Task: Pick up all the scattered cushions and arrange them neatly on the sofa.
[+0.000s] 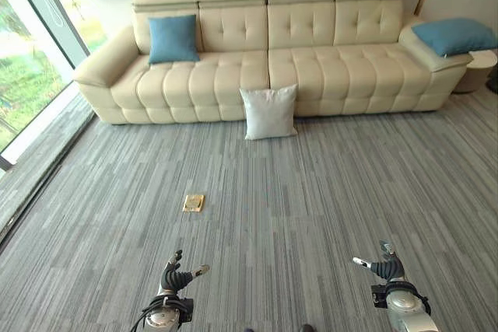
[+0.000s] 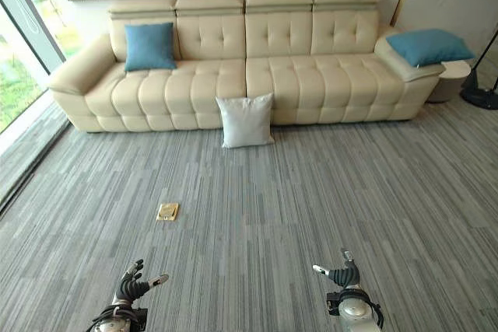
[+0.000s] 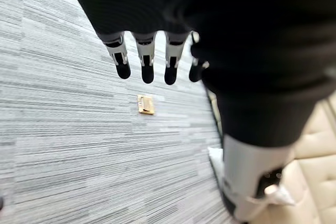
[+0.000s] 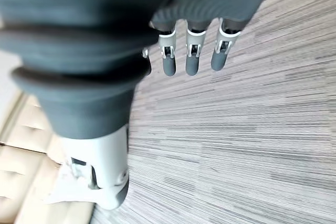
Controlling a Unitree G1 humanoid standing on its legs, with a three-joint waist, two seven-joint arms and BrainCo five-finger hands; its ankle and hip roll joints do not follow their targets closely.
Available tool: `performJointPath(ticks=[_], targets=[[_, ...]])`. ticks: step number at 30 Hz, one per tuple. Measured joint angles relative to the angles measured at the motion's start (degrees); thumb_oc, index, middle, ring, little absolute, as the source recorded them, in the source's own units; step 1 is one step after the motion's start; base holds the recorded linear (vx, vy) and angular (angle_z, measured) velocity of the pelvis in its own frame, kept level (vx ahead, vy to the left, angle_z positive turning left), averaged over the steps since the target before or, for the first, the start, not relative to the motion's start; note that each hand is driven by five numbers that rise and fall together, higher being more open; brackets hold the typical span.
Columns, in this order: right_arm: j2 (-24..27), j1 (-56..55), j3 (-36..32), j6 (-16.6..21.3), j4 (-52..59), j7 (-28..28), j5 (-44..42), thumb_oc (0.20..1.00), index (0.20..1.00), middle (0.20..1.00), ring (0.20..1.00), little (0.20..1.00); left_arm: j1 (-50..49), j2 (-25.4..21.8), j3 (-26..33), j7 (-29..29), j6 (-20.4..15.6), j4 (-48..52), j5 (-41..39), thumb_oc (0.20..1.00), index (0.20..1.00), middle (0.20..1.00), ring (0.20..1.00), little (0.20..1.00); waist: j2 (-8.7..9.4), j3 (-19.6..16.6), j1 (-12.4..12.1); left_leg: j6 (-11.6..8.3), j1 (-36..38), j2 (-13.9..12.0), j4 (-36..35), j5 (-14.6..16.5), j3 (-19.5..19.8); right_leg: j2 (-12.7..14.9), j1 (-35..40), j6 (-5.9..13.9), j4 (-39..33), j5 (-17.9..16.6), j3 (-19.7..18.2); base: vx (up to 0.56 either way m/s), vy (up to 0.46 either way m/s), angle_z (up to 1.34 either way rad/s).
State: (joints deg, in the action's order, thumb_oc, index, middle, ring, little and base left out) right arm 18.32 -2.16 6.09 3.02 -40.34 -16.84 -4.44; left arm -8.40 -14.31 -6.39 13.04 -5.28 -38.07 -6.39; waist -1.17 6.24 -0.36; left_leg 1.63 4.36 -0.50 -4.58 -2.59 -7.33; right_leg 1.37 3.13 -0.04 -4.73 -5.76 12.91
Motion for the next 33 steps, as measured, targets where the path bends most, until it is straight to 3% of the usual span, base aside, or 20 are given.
performJointPath(ticks=[9, 22, 33], targets=[[-1.96, -0.44, 0.05, -0.92, -0.42, 0.74, -0.09, 1.0, 1.0, 1.0, 1.0, 1.0, -0.13, -0.06, 0.15, -0.97, 0.78, 0.22, 0.04, 1.0, 1.0, 1.0, 1.0, 1.0, 1.15, 0.76, 0.02, -0.16, 0.63, 0.05, -0.39, 0.14, 0.0, 0.05, 0.68, 0.89, -0.01, 0.64, -0.05, 0.0, 0.0, 0.0], [-2.43, -0.44, 0.19, -1.03, -0.97, 2.15, -0.26, 1.0, 1.0, 1.0, 1.0, 1.0, -0.16, -0.07, 0.13, -1.91, 1.05, 0.21, -1.54, 1.0, 1.0, 1.0, 1.0, 1.0, 2.07, 0.19, 0.0, -0.44, 0.69, 0.04, -0.37, 0.33, 0.01, 0.06, 0.75, 0.62, -0.26, 0.38, -0.06, 0.0, 0.0, 0.0], [-2.68, -0.46, 0.19, -1.03, -0.98, 2.4, -1.33, 1.0, 1.0, 1.0, 1.0, 1.0, -0.23, -0.08, 0.12, -2.39, 1.15, 0.21, -1.54, 1.0, 1.0, 1.0, 1.0, 1.0, 1.69, -0.71, 0.01, -0.44, 0.72, 0.04, -0.39, 0.33, 0.02, 0.06, 0.8, 0.47, -0.04, 0.28, -0.07, 0.0, 0.0, 0.0]])
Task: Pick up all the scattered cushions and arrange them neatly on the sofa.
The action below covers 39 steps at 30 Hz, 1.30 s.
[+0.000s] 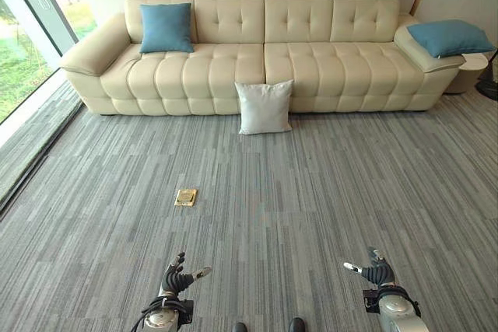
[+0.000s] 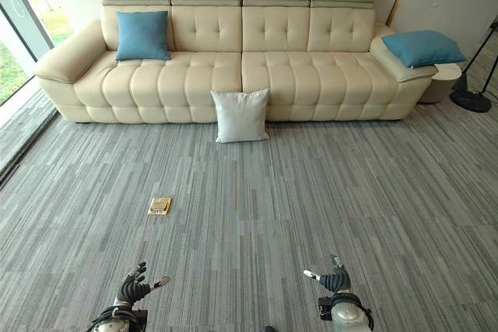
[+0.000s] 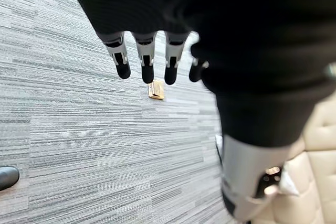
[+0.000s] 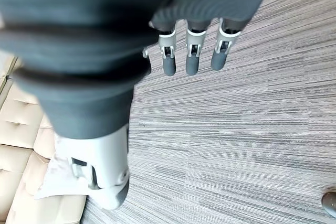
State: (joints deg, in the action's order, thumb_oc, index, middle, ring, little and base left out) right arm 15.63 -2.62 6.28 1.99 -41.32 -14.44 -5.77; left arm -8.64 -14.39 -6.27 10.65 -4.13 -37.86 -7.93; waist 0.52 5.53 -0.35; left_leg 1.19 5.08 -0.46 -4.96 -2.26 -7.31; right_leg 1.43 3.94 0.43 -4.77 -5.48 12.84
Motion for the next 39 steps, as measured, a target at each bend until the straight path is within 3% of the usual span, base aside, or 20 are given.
performJointPath(ticks=[27, 36, 39], targets=[[-0.02, -0.45, 0.08, -1.15, -0.64, 1.01, -4.28, 1.0, 1.0, 1.0, 1.0, 1.0, -0.37, -1.44, -0.31, -1.67, 1.35, -0.61, -0.27, 1.0, 1.0, 1.0, 1.0, 1.0, 0.53, -0.12, -0.14, -0.46, -1.79, 0.02, 0.0, 0.1, 0.09, 0.0, -1.65, 0.3, -0.24, -0.06, 0.03, 0.0, 0.007, 0.0], [0.05, 0.13, 0.53, -1.19, -0.3, 0.67, -3.12, 1.0, 1.0, 1.0, 1.0, 1.0, -0.08, -2.32, -0.13, -1.54, 2.15, -0.62, 0.04, 1.0, 1.0, 1.0, 1.0, 1.0, 1.65, 2.04, -0.59, 0.28, -4.99, 0.42, 0.01, -0.79, 0.6, 0.48, -4.76, 0.15, 0.08, -0.88, 1.28, 0.0, 0.119, 0.05], [0.31, 0.17, 0.09, -1.21, 0.18, 0.21, -3.03, 1.0, 1.0, 1.0, 1.0, 1.0, 1.34, -2.17, -0.23, -1.5, 2.16, -0.92, 0.01, 1.0, 1.0, 1.0, 1.0, 1.0, 0.53, 4.01, -0.3, 1.06, -5.09, 0.83, -0.01, -0.14, 0.78, 1.31, -6.21, 0.74, 3.51, -0.43, 1.39, 0.04, 0.169, 0.02]])
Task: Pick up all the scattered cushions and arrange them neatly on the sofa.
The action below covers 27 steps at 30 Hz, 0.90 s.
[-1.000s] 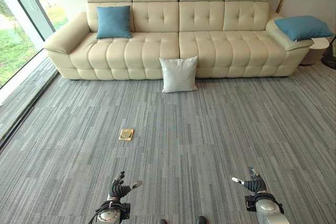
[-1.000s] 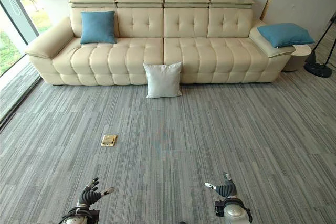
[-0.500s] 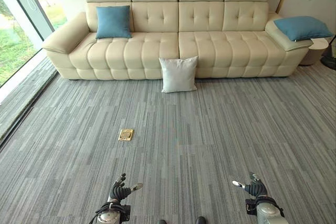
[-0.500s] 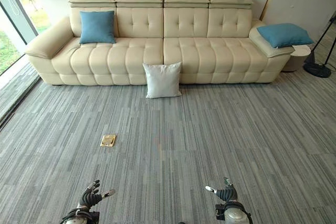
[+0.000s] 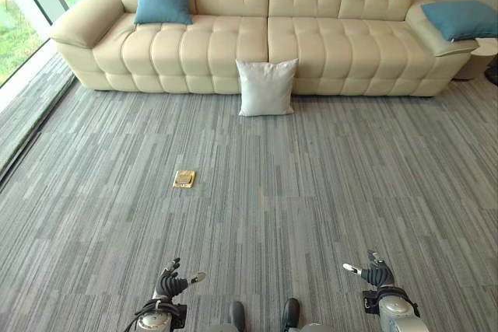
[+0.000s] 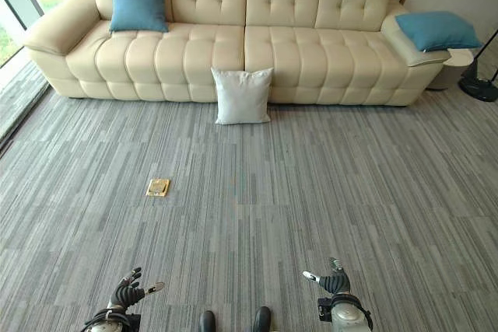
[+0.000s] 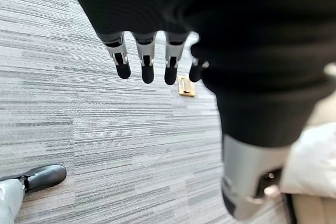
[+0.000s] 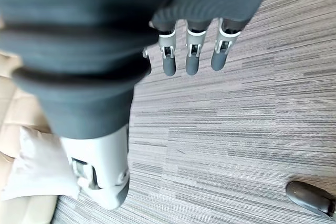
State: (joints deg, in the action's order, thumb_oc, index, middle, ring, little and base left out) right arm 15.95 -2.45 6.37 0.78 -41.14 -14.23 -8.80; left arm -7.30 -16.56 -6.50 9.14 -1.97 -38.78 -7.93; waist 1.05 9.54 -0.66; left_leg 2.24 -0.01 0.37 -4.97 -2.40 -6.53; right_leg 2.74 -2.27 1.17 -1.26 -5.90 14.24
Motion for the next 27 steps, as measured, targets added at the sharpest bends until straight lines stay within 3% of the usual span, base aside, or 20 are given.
performJointPath(ticks=[1, 2, 4, 5, 7, 8, 11, 13, 14, 15, 16, 18, 19, 20, 22, 23, 24, 25, 27], targets=[[0.08, 0.01, -0.18, 0.04, 0.14, -0.1, 0.04, 1.0, 1.0, 1.0, 1.0, 1.0, 0.54, -0.02, 0.02, 0.02, 0.0, -0.04, 0.0, 1.0, 1.0, 1.0, 1.0, 1.0, -0.38, 0.71, 0.07, 0.45, 0.19, 0.08, 0.0, 0.32, 0.05, 0.29, -0.55, 0.64, 1.87, 0.48, 0.02, 0.11, 0.153, -0.02], [0.41, 1.02, -0.12, -0.14, -0.74, -0.14, 0.4, 1.0, 1.0, 1.0, 1.0, 1.0, 2.06, -0.62, 0.26, 0.45, -0.03, 0.12, 0.0, 1.0, 1.0, 1.0, 1.0, 1.0, -1.91, 3.13, 0.29, 1.12, 1.71, -0.3, 0.0, 0.63, -0.03, 1.82, -5.58, 2.62, 14.62, 2.76, -0.17, 0.11, 0.152, -0.05], [0.49, 1.36, -0.04, -0.11, -0.58, -0.15, 0.4, 1.0, 1.0, 1.0, 1.0, 1.0, 2.96, -1.53, 0.28, 0.71, -0.07, -0.09, -0.01, 1.0, 1.0, 1.0, 1.0, 1.0, -1.66, 4.06, 0.43, 2.09, 2.32, 0.04, 0.02, 0.99, 0.08, 4.12, -12.67, 4.87, 27.87, 5.46, -1.65, 0.15, 0.025, -0.05], [0.39, 1.31, -0.01, -0.19, -0.59, -0.17, 0.38, 1.0, 1.0, 1.0, 1.0, 1.0, 3.46, -2.09, 0.24, 0.96, -0.03, -0.02, -0.02, 1.0, 1.0, 1.0, 1.0, 1.0, -1.57, 4.31, 0.84, 2.34, 2.28, 0.23, 0.19, 1.16, 0.42, 4.66, -14.98, 5.66, 30.23, 6.97, -1.88, 0.29, -0.043, -0.08], [0.6, 1.94, -0.14, -0.15, 0.52, -0.25, 0.31, 1.0, 1.0, 1.0, 1.0, 1.0, 4.41, -3.11, 0.54, 1.6, -0.02, 0.13, -0.04, 1.0, 1.0, 1.0, 1.0, 1.0, -0.45, 5.67, 0.9, 2.52, 2.02, 0.19, 0.74, 1.32, 0.59, 4.85, -18.27, 7.18, 23.92, 8.35, -1.32, 0.27, -0.111, 0.01], [0.64, 1.73, -0.35, -0.18, 0.56, -0.63, 0.26, 1.0, 1.0, 1.0, 1.0, 1.0, 4.67, -3.22, 0.47, 1.66, 0.03, -0.57, -0.05, 1.0, 1.0, 1.0, 1.0, 1.0, 0.44, 5.79, 1.78, 2.6, 2.48, 0.88, 0.54, 1.47, 0.96, 5.5, -18.49, 6.97, 13.92, 7.91, 0.58, 0.35, -0.178, 0.22], [0.55, 1.05, -0.39, -0.22, -0.3, -0.67, 0.25, 1.0, 1.0, 1.0, 1.0, 1.0, 4.79, -2.45, 0.42, 1.61, 0.03, -0.9, -0.04, 1.0, 1.0, 1.0, 1.0, 1.0, 0.8, 5.75, 2.03, 1.6, 3.16, 1.23, 0.63, 3.26, 2.35, 5.94, -16.84, 6.8, 8.77, 7.28, 2.93, 0.28, -0.121, 0.34], [0.41, 0.61, -0.32, -0.19, -1.36, -0.66, 0.18, 1.0, 1.0, 1.0, 1.0, 1.0, 4.32, -2.26, 0.02, 1.58, 0.02, -0.96, -0.04, 1.0, 1.0, 1.0, 1.0, 1.0, 1.38, 5.2, 2.19, 1.24, 5.09, 1.29, 0.41, 4.04, 3.67, 5.77, -13.98, 5.7, 7.08, 6.54, 3.07, 0.38, -0.174, 0.41], [0.53, 0.62, -0.61, -0.2, -2.39, -0.67, -0.04, 1.0, 1.0, 1.0, 1.0, 1.0, 2.93, -1.68, -0.12, 1.51, 0.08, -1.04, -0.07, 1.0, 1.0, 1.0, 1.0, 1.0, 0.37, 4.33, 2.32, 0.07, 6.18, 0.33, 0.49, 5.62, 4.44, 4.71, -11.67, 3.79, 6.18, 3.46, 3.36, 0.35, -0.18, 0.32], [0.72, 0.33, -0.83, -0.18, -2.52, -0.7, -0.4, 1.0, 1.0, 1.0, 1.0, 1.0, 2.25, -1.17, -0.17, 1.47, 0.12, -1.1, -0.18, 1.0, 1.0, 1.0, 1.0, 1.0, -0.62, 3.7, 2.76, -0.84, 6.23, -0.67, 1.44, 6.24, 4.61, 3.85, -10.76, 3.05, 5.49, 2.67, 3.45, 0.34, -0.203, 0.52], [1.16, -0.53, -0.95, -0.04, -2.34, -0.69, -0.53, 1.0, 1.0, 1.0, 1.0, 1.0, 1.3, -0.73, -0.26, 1.28, 0.11, -1.09, -0.53, 1.0, 1.0, 1.0, 1.0, 1.0, -1.4, 2.38, 3.43, -1.85, 5.84, -1.58, 4.25, 7.49, 4.44, 2.86, -9.41, 0.64, 4.6, -0.95, 4.27, 0.22, -0.151, 0.42], [2.03, 0.21, -0.82, -0.07, -2.69, -0.72, -1.38, 1.0, 1.0, 1.0, 1.0, 1.0, 0.79, -0.36, -0.13, 0.96, 0.12, -1.18, -0.7, 1.0, 1.0, 1.0, 1.0, 1.0, -2.69, 1.93, 3.16, -3.25, 4.98, -3.33, 8.31, 8.67, 3.82, 0.88, -7.82, -2.37, 4.31, -0.15, 4.6, 0.13, -0.098, 0.16], [2.05, 0.85, -0.91, -0.03, -2.66, -0.73, -1.4, 1.0, 1.0, 1.0, 1.0, 1.0, 1.03, -0.4, 0.01, 0.83, 0.15, -1.36, -0.75, 1.0, 1.0, 1.0, 1.0, 1.0, -2.47, 1.98, 3.11, -4.38, 3.1, -3.42, 12.99, 9.7, 3.23, 0.74, -7.08, -3.9, 3.72, -0.9, 4.67, 0.14, -0.107, -0.08], [2.47, 2.3, -0.78, 0.2, -2.22, -0.71, -1.43, 1.0, 1.0, 1.0, 1.0, 1.0, 1.42, -0.11, -0.02, 0.59, 0.11, -1.33, -1.09, 1.0, 1.0, 1.0, 1.0, 1.0, -2.07, 1.99, 2.72, -5.25, -1.06, -4.06, 23.4, 9.49, 2.59, 0.28, -5.81, -5.27, 3.63, 0.11, 4.34, 0.2, -0.134, -0.2], [2.88, 3.24, -0.71, 0.43, -2.31, -0.74, -1.45, 1.0, 1.0, 1.0, 1.0, 1.0, 1.86, 0.38, -0.14, 0.1, 0.05, -1.46, -1.21, 1.0, 1.0, 1.0, 1.0, 1.0, -1.48, 2.28, 2.24, -8.02, -5.98, -5.15, 36.39, 8.03, 3.06, -0.67, -2.61, -6.37, 2.29, 2.34, 3.67, 0.23, -0.082, -0.17], [3.11, 3.39, -0.7, 0.3, -2.4, -0.75, -1.47, 1.0, 1.0, 1.0, 1.0, 1.0, 2.38, 0.56, -0.18, -0.04, -0.06, -1.74, -1.24, 1.0, 1.0, 1.0, 1.0, 1.0, -1.32, 2.36, 1.78, -8.51, -8.15, -5.67, 40.28, 8.67, 2.94, -1.12, -1.69, -6.65, 1.4, 2.56, 3.45, 0.41, -0.008, -0.05], [3.11, 4.02, -0.73, 0.33, -2.43, -0.73, -1.62, 1.0, 1.0, 1.0, 1.0, 1.0, 3.05, 0.45, -0.04, -0.11, -0.05, -1.93, -1.25, 1.0, 1.0, 1.0, 1.0, 1.0, -0.6, 2.74, 1.5, -7.68, -10.98, -5.69, 39.68, 9.88, 2.39, -1.45, -0.01, -7.11, -0.17, 3.22, 3.07, 0.33, 0.013, -0.03], [3.11, 4.23, -0.72, 0.26, -2.5, -0.72, -1.74, 1.0, 1.0, 1.0, 1.0, 1.0, 3.29, 0.43, -0.03, -0.11, -0.02, -1.78, -1.25, 1.0, 1.0, 1.0, 1.0, 1.0, -0.12, 2.92, 1.47, -6.89, -12.23, -4.86, 35.55, 10.39, 2.06, -1.51, 1.01, -6.29, -1.18, 4.3, 2.75, 0.34, 0.049, -0.07], [3.26, 4.3, -0.48, 0.11, -2.51, -0.66, -2.04, 1.0, 1.0, 1.0, 1.0, 1.0, 3.43, 0.41, -0.05, -0.14, 0.06, -1.82, -1.25, 1.0, 1.0, 1.0, 1.0, 1.0, 0.5, 3.38, 0.61, -6.3, -12.64, -4.22, 24.6, 8.89, 1.4, -1.87, 1.89, -6.86, -1.56, 2.66, 2.64, 0.31, 0.075, -0.33]])
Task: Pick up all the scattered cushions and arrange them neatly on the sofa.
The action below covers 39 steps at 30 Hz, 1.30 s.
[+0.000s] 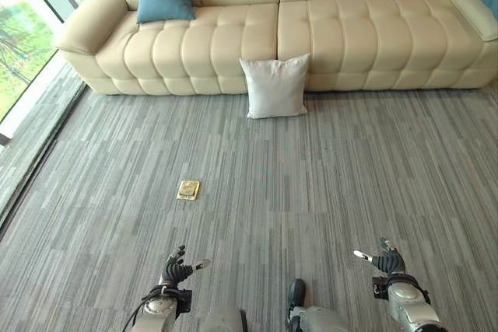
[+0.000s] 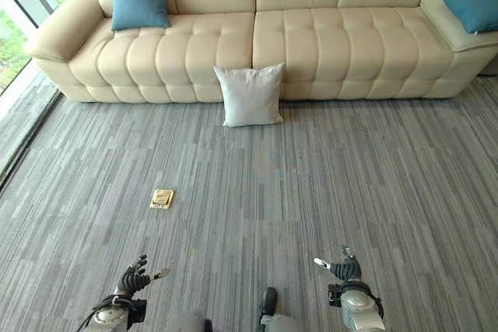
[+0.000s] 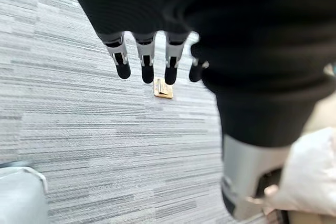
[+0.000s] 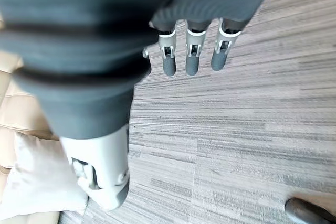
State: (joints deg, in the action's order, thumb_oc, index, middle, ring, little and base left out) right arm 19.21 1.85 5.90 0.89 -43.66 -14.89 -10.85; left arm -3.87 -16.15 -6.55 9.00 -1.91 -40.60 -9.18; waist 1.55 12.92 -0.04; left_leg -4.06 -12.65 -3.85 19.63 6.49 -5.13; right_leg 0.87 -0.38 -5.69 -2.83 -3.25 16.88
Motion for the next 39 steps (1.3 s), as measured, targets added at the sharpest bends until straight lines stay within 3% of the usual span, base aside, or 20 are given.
performJointPath(ticks=[1, 2, 5, 8, 11, 13, 14, 15, 18, 19, 20, 22, 24, 28, 30, 32, 33, 35, 38, 39], targets=[[0.0, 0.08, 0.12, 0.04, 0.11, -0.01, -0.01, 1.0, 1.0, 1.0, 1.0, 1.0, -0.46, -0.04, 0.02, 0.0, 0.11, -0.06, 0.0, 1.0, 1.0, 1.0, 1.0, 1.0, 0.11, -0.03, -0.19, -0.27, -1.22, 0.06, -1.96, -0.54, -0.01, -0.27, 1.05, 0.35, -0.74, 0.37, -0.43, 0.51, 0.138, -0.42], [0.03, 0.04, 0.38, -0.05, -0.69, -0.03, 0.05, 1.0, 1.0, 1.0, 1.0, 1.0, -0.94, 0.04, -0.02, -0.02, 0.2, 0.01, 0.04, 1.0, 1.0, 1.0, 1.0, 1.0, 0.02, -0.2, -0.77, -1.21, -1.4, -0.27, -16.28, -4.99, 1.51, -1.7, 3.17, 3.66, -2.14, 2.71, -1.64, 0.5, 0.143, -0.26], [-0.05, 0.1, 0.51, -0.19, -3.28, -0.04, 0.15, 1.0, 1.0, 1.0, 1.0, 1.0, -0.04, -0.05, 0.04, 0.01, 0.52, -0.36, 0.07, 1.0, 1.0, 1.0, 1.0, 1.0, -0.23, -0.01, -1.85, -1.42, -5.38, -1.47, -24.75, -9.56, 1.67, -3.76, 4.89, 3.28, -2.31, 4.94, -2.8, 0.39, 0.149, -0.2], [-0.02, -1.42, 0.28, -0.15, -3.08, 0.09, 0.88, 1.0, 1.0, 1.0, 1.0, 1.0, -2.13, -0.03, 0.28, -0.04, 1.21, -0.73, 0.1, 1.0, 1.0, 1.0, 1.0, 1.0, -0.4, -0.87, -3.46, 1.74, -6.17, -0.91, -21.25, -12.01, 1.94, -3.71, 8.63, 3.33, -1.83, 6.8, -6.1, 0.45, 0.284, -0.71], [-0.12, -2.83, 1.02, -0.51, -3.35, 0.42, 1.32, 1.0, 1.0, 1.0, 1.0, 1.0, -2.64, -0.2, 0.38, -0.05, 1.38, -3.35, 0.1, 1.0, 1.0, 1.0, 1.0, 1.0, -0.31, -2.7, -3.49, 3.48, -3.9, 1.2, -18.55, -14.49, 2.22, -1.53, 9.95, 5.97, 1.4, 10.28, -8.27, 0.31, 0.245, -0.54], [-0.79, -2.82, 2.67, -0.62, -2.64, 1.35, 1.88, 1.0, 1.0, 1.0, 1.0, 1.0, -2.7, -0.98, 0.22, -0.08, 1.31, -4.25, 0.11, 1.0, 1.0, 1.0, 1.0, 1.0, 0.18, -3.17, -3.36, 7.06, -0.74, 2.63, -18.59, -16.73, 0.35, 2.54, 2.42, 9.24, 20.79, 15.17, -9.15, 0.25, 0.236, -0.5], [-1.37, -3.51, 2.7, -0.67, -1.46, 1.44, 2.07, 1.0, 1.0, 1.0, 1.0, 1.0, -1.98, -2.11, 0.07, -0.15, 1.33, -3.86, 0.09, 1.0, 1.0, 1.0, 1.0, 1.0, 1.15, -3.35, -2.26, 9.51, 0.83, 4.5, -19.09, -14.21, 0.53, 4.95, -1.56, 10.96, 29.8, 14.22, -9.46, 0.26, 0.246, -0.02], [-1.67, -3.24, 2.71, -0.78, -1.39, 1.52, 2.43, 1.0, 1.0, 1.0, 1.0, 1.0, -1.8, -2.79, 0.0, -0.12, 1.31, -3.54, 0.1, 1.0, 1.0, 1.0, 1.0, 1.0, 1.9, -3.14, -2.21, 9.87, 1.79, 5.55, -19.27, -13.79, 0.11, 6.9, -4.25, 11.66, 36.79, 13.77, -9.61, 0.27, 0.205, 0.11], [-2.04, -2.87, 2.64, -1.12, -1.7, 1.66, 3.02, 1.0, 1.0, 1.0, 1.0, 1.0, -1.27, -3.36, -0.18, -0.1, 1.32, -2.71, 0.1, 1.0, 1.0, 1.0, 1.0, 1.0, 0.99, -2.37, -2.01, 10.95, 6.0, 7.07, -20.29, -12.64, -0.12, 9.42, -9.52, 12.19, 44.4, 14.77, -8.77, 0.33, 0.115, -0.01], [-2.12, -2.96, 2.48, -1.12, -1.6, 1.77, 3.0, 1.0, 1.0, 1.0, 1.0, 1.0, -0.79, -3.4, -0.16, -0.12, 1.31, -2.33, 0.08, 1.0, 1.0, 1.0, 1.0, 1.0, 0.17, -1.7, -1.54, 11.08, 8.21, 7.07, -21.18, -9.92, 0.69, 8.62, -12.03, 12.01, 41.77, 15.42, -7.94, 0.32, 0.019, 0.13], [-2.33, -2.54, 2.52, -1.24, -1.76, 1.78, 2.99, 1.0, 1.0, 1.0, 1.0, 1.0, -0.58, -3.6, 0.0, -0.14, 1.28, -2.28, 0.09, 1.0, 1.0, 1.0, 1.0, 1.0, -0.49, -1.29, -1.63, 10.74, 8.91, 7.07, -21.18, -11.27, 0.58, 8.49, -12.43, 12.1, 37.38, 15.41, -6.81, 0.32, -0.019, 0.15], [-2.31, -2.37, 2.57, -1.25, -1.1, 1.82, 2.99, 1.0, 1.0, 1.0, 1.0, 1.0, 0.26, -3.73, -0.01, -0.11, 1.26, -1.73, 0.08, 1.0, 1.0, 1.0, 1.0, 1.0, -0.43, -0.57, -1.49, 10.15, 9.93, 7.45, -21.57, -8.88, 0.79, 7.75, -16.39, 12.0, 30.41, 14.56, -5.09, 0.37, -0.081, 0.0], [-2.28, -1.28, 2.31, -1.32, -0.96, 1.76, 2.99, 1.0, 1.0, 1.0, 1.0, 1.0, 0.05, -3.56, -0.02, -0.23, 1.41, -1.63, 0.1, 1.0, 1.0, 1.0, 1.0, 1.0, -1.04, 0.49, -0.13, 10.28, 11.25, 7.34, -22.08, -7.61, 1.38, 6.21, -18.11, 12.69, 14.25, 9.14, -3.05, 0.33, -0.097, 0.17], [-2.66, -3.1, 2.36, -1.48, -1.61, 1.67, 2.99, 1.0, 1.0, 1.0, 1.0, 1.0, -0.57, -3.23, 0.16, -0.19, 1.41, -0.53, 0.24, 1.0, 1.0, 1.0, 1.0, 1.0, 1.2, 0.81, 1.04, 10.14, 15.15, 9.27, -22.74, -4.33, 2.6, 7.2, -18.26, 13.21, 4.23, 1.77, -2.87, 0.45, -0.15, 0.28], [-2.78, -3.41, 2.32, -1.5, -3.07, 1.73, 2.95, 1.0, 1.0, 1.0, 1.0, 1.0, -0.79, -2.08, -0.28, -0.28, 1.33, 0.09, 0.28, 1.0, 1.0, 1.0, 1.0, 1.0, 1.24, 0.0, 1.35, 9.11, 17.97, 8.8, -22.75, -2.09, 4.34, 6.66, -16.82, 10.77, 8.97, 0.09, -2.81, 0.4, -0.16, 0.37], [-2.69, -3.87, 2.16, -1.43, -3.18, 1.75, 2.93, 1.0, 1.0, 1.0, 1.0, 1.0, -0.96, -1.68, -0.54, -0.41, 1.34, 0.1, 0.26, 1.0, 1.0, 1.0, 1.0, 1.0, 0.87, -0.55, 1.89, 7.94, 19.01, 8.02, -21.71, -1.11, 5.66, 5.72, -13.07, 8.73, 6.97, -2.53, -2.58, 0.3, -0.147, 0.49], [-2.48, -3.76, 2.11, -1.41, -3.23, 1.79, 2.89, 1.0, 1.0, 1.0, 1.0, 1.0, -1.36, -1.87, -0.63, -0.61, 1.33, 1.05, 0.13, 1.0, 1.0, 1.0, 1.0, 1.0, 0.36, -0.68, 2.32, 5.82, 19.2, 6.8, -18.61, 0.58, 6.31, 4.59, -10.51, 5.39, 6.04, -5.57, -1.44, 0.26, -0.137, 0.48], [-1.66, -2.31, 2.12, -1.28, -3.12, 1.81, 2.84, 1.0, 1.0, 1.0, 1.0, 1.0, -1.5, -1.76, -0.48, -0.88, 1.17, 2.21, -0.01, 1.0, 1.0, 1.0, 1.0, 1.0, -0.32, -0.97, 1.97, 5.07, 16.51, 5.71, -11.28, 0.92, 5.72, 3.53, -8.92, 3.28, 5.77, -4.57, -1.0, 0.23, -0.128, 0.28], [-0.64, -0.02, 1.88, -1.18, -3.29, 1.65, 1.96, 1.0, 1.0, 1.0, 1.0, 1.0, -0.4, -1.49, -0.28, -1.27, 1.1, 2.08, -1.01, 1.0, 1.0, 1.0, 1.0, 1.0, -0.11, -0.8, 1.49, 1.18, 8.35, 4.31, 7.0, 2.7, 1.98, 3.17, -4.43, 1.24, 3.0, -2.39, -0.98, 0.2, -0.063, 0.1], [-0.55, 0.3, 1.9, -1.08, -3.17, 1.67, 1.72, 1.0, 1.0, 1.0, 1.0, 1.0, -0.16, -1.5, -0.29, -1.3, 1.08, 2.11, -1.01, 1.0, 1.0, 1.0, 1.0, 1.0, -0.08, -0.79, 1.03, 1.14, 7.22, 3.5, 7.16, 2.95, 0.93, 2.85, -3.68, 1.0, 2.72, -2.2, -1.08, 0.32, -0.02, 0.07]])
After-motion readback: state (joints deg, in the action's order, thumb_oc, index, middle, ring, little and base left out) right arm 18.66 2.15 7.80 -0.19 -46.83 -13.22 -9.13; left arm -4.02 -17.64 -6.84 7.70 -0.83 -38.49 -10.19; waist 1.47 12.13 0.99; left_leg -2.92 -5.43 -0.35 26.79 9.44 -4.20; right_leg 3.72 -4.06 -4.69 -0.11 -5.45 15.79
